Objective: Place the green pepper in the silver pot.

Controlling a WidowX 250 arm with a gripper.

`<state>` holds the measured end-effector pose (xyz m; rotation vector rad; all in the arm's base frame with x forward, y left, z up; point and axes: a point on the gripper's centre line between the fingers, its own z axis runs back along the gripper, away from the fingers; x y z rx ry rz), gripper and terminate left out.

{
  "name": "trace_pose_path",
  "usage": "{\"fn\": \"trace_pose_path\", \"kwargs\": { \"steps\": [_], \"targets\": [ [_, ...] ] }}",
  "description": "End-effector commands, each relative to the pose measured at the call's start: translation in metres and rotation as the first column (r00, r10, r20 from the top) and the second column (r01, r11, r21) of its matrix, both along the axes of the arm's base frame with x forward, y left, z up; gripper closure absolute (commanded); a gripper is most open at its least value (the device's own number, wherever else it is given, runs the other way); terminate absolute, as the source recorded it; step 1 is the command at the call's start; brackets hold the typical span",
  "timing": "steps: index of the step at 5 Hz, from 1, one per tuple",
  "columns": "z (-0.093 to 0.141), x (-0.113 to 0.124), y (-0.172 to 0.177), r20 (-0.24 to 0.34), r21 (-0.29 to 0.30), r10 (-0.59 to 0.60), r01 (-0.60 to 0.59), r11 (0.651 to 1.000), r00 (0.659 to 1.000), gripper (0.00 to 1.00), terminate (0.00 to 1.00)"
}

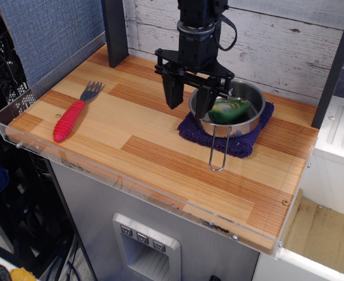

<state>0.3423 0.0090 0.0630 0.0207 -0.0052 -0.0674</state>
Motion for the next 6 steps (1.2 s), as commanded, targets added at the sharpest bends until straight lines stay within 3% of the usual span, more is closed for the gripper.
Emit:
{"fn": "trace_pose_path", "kwargs": {
  "steps": [1,2,3,5,6],
  "targets": [
    [0.108,-0.016,0.059,0.294,-0.054,0.184,-0.176,0.983,0.938,0.0,0.0],
    [0.112,-0.017,0.078,0.294,-0.07,0.234,-0.224,0.972,0.927,0.0,0.0],
    [0.105,-0.009,0.077,0.261,-0.09,0.146,-0.127,0.988,0.954,0.0,0.0],
    [0.105,-0.009,0.077,0.261,-0.09,0.146,-0.127,0.988,0.954,0.0,0.0],
    [0.105,-0.009,0.077,0.261,-0.09,0.146,-0.127,0.988,0.954,0.0,1.0]
  ]
}}
